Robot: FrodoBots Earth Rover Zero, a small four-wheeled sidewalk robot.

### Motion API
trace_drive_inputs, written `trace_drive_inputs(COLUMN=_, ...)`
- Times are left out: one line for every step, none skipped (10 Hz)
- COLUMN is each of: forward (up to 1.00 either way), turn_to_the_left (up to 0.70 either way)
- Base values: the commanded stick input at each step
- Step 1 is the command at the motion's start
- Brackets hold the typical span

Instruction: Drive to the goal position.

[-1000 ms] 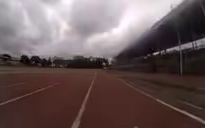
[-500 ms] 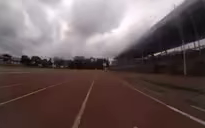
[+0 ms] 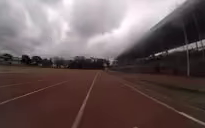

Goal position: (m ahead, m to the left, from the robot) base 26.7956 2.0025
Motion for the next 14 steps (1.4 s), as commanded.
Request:
trace_drive_inputs(forward=0.70, turn_to_the_left=0.00)
trace_drive_inputs(forward=0.70, turn_to_the_left=0.00)
trace_drive_inputs(forward=0.70, turn_to_the_left=0.00)
trace_drive_inputs(forward=0.70, turn_to_the_left=0.00)
trace_drive_inputs(forward=0.70, turn_to_the_left=0.00)
trace_drive_inputs(forward=0.70, turn_to_the_left=0.00)
trace_drive_inputs(forward=0.70, turn_to_the_left=0.00)
trace_drive_inputs(forward=0.70, turn_to_the_left=0.00)
trace_drive_inputs(forward=0.70, turn_to_the_left=0.00)
trace_drive_inputs(forward=0.70, turn_to_the_left=0.00)
trace_drive_inputs(forward=0.70, turn_to_the_left=0.00)
trace_drive_inputs(forward=0.70, turn_to_the_left=0.00)
trace_drive_inputs(forward=0.70, turn_to_the_left=0.00)
trace_drive_inputs(forward=0.70, turn_to_the_left=0.00)
